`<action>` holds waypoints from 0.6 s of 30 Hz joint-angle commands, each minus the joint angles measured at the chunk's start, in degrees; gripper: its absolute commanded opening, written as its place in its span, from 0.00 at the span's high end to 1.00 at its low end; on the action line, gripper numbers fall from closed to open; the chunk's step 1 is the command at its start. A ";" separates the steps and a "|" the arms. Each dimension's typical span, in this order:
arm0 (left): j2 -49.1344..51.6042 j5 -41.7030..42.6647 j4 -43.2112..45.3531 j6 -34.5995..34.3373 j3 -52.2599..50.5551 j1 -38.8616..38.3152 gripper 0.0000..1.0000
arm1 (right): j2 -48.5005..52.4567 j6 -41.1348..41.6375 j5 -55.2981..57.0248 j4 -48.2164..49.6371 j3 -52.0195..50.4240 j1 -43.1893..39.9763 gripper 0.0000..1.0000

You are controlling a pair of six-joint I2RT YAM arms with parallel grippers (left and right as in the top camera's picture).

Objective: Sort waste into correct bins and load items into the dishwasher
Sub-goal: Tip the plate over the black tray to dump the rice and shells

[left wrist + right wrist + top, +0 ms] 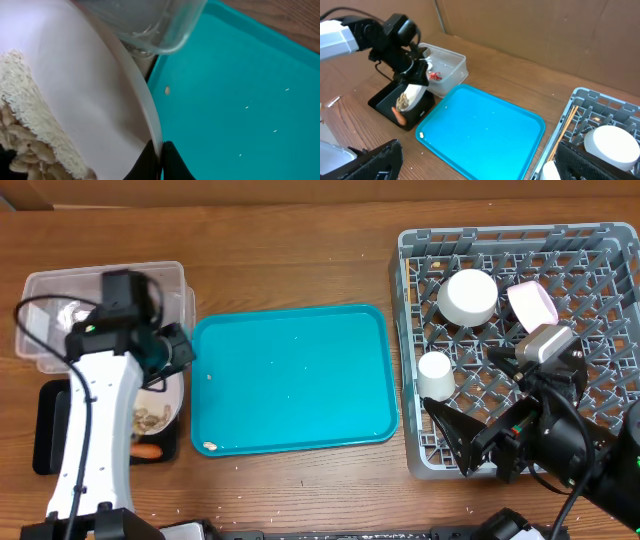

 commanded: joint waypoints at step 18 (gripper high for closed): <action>-13.22 51.15 -4.50 28.59 -6.19 38.93 0.95 | -0.07 -0.42 -0.35 0.13 0.17 0.28 0.00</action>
